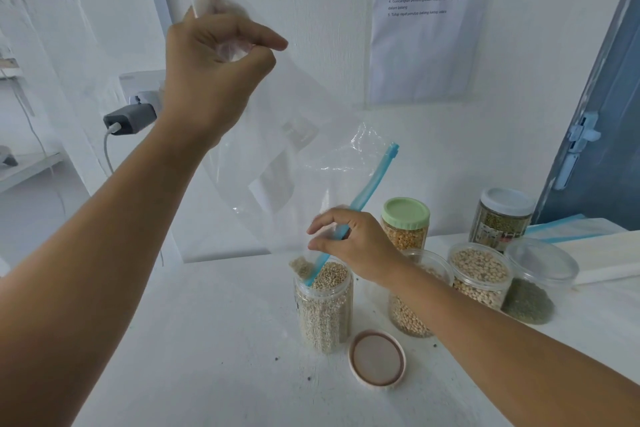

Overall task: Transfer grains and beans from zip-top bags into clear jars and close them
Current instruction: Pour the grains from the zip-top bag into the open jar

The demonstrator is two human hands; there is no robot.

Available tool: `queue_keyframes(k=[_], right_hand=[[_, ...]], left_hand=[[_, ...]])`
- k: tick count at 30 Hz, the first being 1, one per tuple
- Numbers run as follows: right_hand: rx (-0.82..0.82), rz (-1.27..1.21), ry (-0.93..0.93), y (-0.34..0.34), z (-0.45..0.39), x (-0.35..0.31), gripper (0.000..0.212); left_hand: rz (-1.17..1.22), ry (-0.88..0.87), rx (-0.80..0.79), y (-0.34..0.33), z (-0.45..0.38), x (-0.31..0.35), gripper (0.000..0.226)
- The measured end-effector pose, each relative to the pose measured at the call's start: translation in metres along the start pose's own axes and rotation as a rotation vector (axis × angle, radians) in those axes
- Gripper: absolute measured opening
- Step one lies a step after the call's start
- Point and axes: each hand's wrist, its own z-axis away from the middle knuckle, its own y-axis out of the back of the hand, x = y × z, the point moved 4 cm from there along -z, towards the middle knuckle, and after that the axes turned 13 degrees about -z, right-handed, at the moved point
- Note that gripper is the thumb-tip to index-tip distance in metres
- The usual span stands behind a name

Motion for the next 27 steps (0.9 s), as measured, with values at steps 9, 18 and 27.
queue_keyframes(k=[9,18,27], right_hand=[[0.086,0.037,0.041,0.006,0.003,0.005,0.013],[-0.012,0.083,0.003,0.0,0.006,0.007,0.022],[-0.023,0.08,-0.026,-0.001,0.007,0.01,0.019]], left_hand=[[0.013,0.015,-0.024,-0.005,0.006,-0.001,0.029],[-0.025,0.006,-0.065,-0.004,0.016,-0.009,0.029],[-0.046,0.008,-0.11,-0.001,0.025,-0.013,0.027]])
